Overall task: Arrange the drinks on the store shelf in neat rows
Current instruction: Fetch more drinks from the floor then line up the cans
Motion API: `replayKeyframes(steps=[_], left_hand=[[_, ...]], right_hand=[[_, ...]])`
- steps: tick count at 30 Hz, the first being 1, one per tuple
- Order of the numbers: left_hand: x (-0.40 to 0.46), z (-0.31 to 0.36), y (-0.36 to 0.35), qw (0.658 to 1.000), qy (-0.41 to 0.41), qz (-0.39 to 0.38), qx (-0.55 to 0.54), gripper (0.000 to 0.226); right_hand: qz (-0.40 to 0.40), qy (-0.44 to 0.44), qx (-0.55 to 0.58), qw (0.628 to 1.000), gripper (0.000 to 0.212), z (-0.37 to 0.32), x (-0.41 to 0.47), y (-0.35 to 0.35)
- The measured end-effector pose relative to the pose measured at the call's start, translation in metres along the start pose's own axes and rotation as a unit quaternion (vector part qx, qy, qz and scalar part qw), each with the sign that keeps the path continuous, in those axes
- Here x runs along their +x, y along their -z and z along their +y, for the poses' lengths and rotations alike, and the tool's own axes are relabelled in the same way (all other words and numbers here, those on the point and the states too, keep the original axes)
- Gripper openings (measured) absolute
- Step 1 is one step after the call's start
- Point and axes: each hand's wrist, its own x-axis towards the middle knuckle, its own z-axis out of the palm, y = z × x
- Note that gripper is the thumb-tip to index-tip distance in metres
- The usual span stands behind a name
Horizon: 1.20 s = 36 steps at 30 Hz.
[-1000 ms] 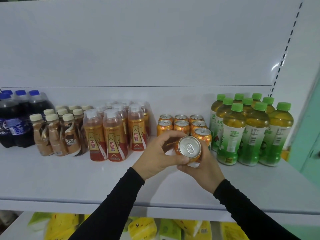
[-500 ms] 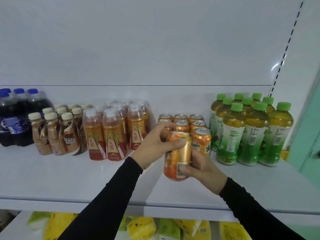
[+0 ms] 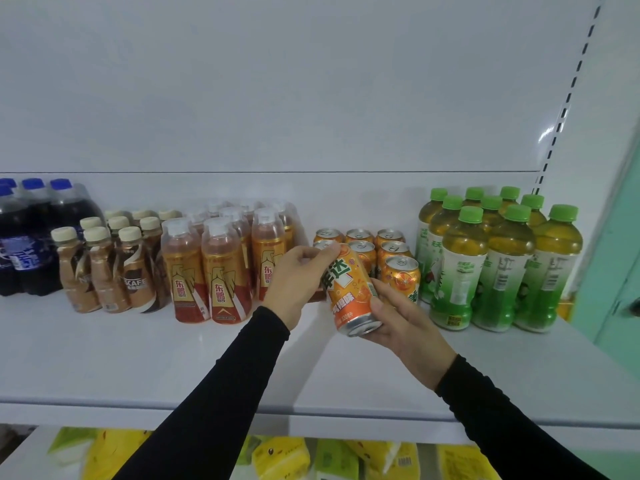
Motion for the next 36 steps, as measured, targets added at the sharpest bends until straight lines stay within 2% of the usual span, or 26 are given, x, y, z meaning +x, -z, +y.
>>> replayKeyframes(steps=[4, 9, 14, 19, 21, 22, 25, 28, 32, 36], left_hand=[[-0.001, 0.0, 0.0, 1.0, -0.002, -0.008, 0.008, 0.039], [-0.004, -0.002, -0.001, 0.999, 0.004, -0.047, 0.014, 0.041], [-0.012, -0.007, -0.006, 0.995, -0.008, -0.095, -0.006, 0.03], [-0.023, -0.013, -0.032, 0.988, -0.03, -0.142, -0.058, 0.039], [-0.029, -0.016, -0.051, 0.981, -0.05, -0.169, -0.079, 0.037], [-0.033, -0.017, -0.062, 0.976, -0.062, -0.189, -0.087, 0.038], [-0.049, -0.016, -0.098, 0.96, -0.085, -0.248, -0.098, 0.055], [-0.077, -0.017, -0.143, 0.944, -0.103, -0.295, -0.104, 0.061], [-0.131, -0.027, -0.206, 0.925, -0.113, -0.35, -0.099, 0.062], [-0.187, -0.042, -0.273, 0.915, -0.118, -0.378, -0.072, 0.065]], right_hand=[[0.005, 0.0, 0.004, 1.0, 0.054, 0.001, -0.002, 0.0], [-0.001, 0.031, -0.049, 0.998, 0.066, 0.006, -0.003, 0.005], [0.004, 0.069, -0.135, 0.988, 0.064, 0.01, -0.009, 0.012], [0.066, 0.107, -0.289, 0.949, 0.061, 0.001, -0.047, 0.03], [0.132, 0.128, -0.375, 0.909, 0.062, -0.008, -0.074, 0.042], [0.168, 0.136, -0.429, 0.877, 0.064, -0.01, -0.089, 0.051], [0.271, 0.15, -0.585, 0.75, 0.067, -0.015, -0.143, 0.083], [0.343, 0.118, -0.654, 0.664, 0.064, -0.02, -0.208, 0.113], [0.4, 0.035, -0.704, 0.586, 0.066, -0.025, -0.304, 0.15], [0.445, -0.011, -0.715, 0.539, 0.064, -0.025, -0.394, 0.185]])
